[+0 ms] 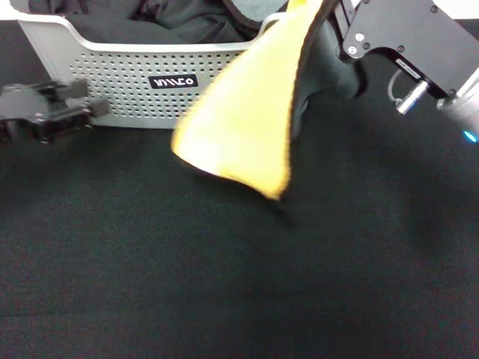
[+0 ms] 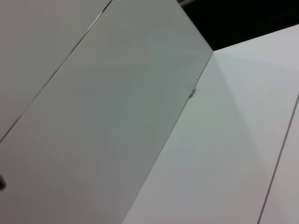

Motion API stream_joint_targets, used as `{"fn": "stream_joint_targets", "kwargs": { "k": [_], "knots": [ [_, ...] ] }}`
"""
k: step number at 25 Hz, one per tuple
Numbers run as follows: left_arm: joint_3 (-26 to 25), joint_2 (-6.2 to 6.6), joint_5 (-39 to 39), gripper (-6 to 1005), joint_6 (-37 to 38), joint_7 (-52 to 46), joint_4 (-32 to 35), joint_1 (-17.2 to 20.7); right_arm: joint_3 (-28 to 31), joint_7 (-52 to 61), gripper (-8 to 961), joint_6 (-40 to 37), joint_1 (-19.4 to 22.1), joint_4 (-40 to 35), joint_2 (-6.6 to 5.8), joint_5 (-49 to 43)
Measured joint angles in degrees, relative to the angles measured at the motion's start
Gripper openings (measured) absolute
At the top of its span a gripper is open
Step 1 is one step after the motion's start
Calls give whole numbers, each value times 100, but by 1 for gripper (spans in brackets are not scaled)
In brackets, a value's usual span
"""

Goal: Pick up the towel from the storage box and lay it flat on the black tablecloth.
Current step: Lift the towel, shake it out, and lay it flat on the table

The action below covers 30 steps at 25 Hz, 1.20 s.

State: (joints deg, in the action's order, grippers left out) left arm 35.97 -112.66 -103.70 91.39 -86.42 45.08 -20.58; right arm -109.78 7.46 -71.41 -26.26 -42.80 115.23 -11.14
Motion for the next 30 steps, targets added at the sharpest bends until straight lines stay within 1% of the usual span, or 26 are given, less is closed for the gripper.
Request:
{"fn": "stream_joint_targets", "kwargs": {
  "k": [2, 4, 6, 9, 11, 13, 15, 17, 19, 21, 23, 24, 25, 27, 28, 29, 30],
  "knots": [
    [-224, 27, 0, 583, -42, 81, 10, 80, 127, 125, 13, 261, 69, -276, 4, -217],
    [-362, 29, 71, 583, 1, 104, 28, 137, 194, 190, 13, 585, 131, -592, 1, -383],
    [-412, -17, 215, 583, 116, 109, 34, 187, 217, 305, 13, 913, 151, -889, -9, -531],
    [-420, -223, 398, 582, 336, 142, 54, 238, 245, 929, 14, 1801, 82, -1543, -63, -1059],
    [-412, -437, 428, 582, 407, 214, 64, 240, 265, 1530, 14, 2539, -57, -1946, -111, -1635],
    [-385, -603, 430, 582, 446, 293, 68, 241, 272, 2219, 14, 3116, -224, -2307, -153, -2326],
    [-367, -690, 427, 582, 521, 337, 36, 245, 292, 3032, 15, 3493, -395, -2606, -201, -3065],
    [-366, -711, 438, 581, 624, 356, -53, 247, 356, 4154, 15, 3657, -634, -2839, -284, -4003],
    [-366, -713, 481, 581, 697, 361, -126, 260, 458, 5297, 15, 3579, -884, -2950, -379, -4929],
    [-375, -714, 558, 581, 739, 369, -164, 309, 630, 6281, 15, 3284, -1126, -2967, -451, -5738],
    [-392, -715, 640, 581, 756, 376, -165, 364, 914, 7076, 16, 2823, -1349, -2929, -483, -6384],
    [-397, -714, 691, 581, 758, 377, -165, 384, 1190, 7517, 16, 2408, -1480, -2894, -472, -6828],
    [-398, -713, 705, 581, 759, 377, -166, 386, 1465, 7887, 16, 1994, -1588, -2871, -442, -7242],
    [-400, -710, 722, 580, 759, 377, -167, 377, 1958, 8286, 16, 1389, -1733, -2858, -351, -7828],
    [-401, -710, 723, 580, 759, 375, -166, 369, 2274, 8426, 16, 1050, -1814, -2857, -253, -8199],
    [-400, -710, 724, 580, 759, 370, -167, 364, 2406, 8465, 17, 911, -1849, -2858, -199, -8366],
    [-400, -710, 724, 580, 759, 366, -167, 364, 2614, 8502, 17, 739, -1902, -2877, -110, -8618]
  ]
}}
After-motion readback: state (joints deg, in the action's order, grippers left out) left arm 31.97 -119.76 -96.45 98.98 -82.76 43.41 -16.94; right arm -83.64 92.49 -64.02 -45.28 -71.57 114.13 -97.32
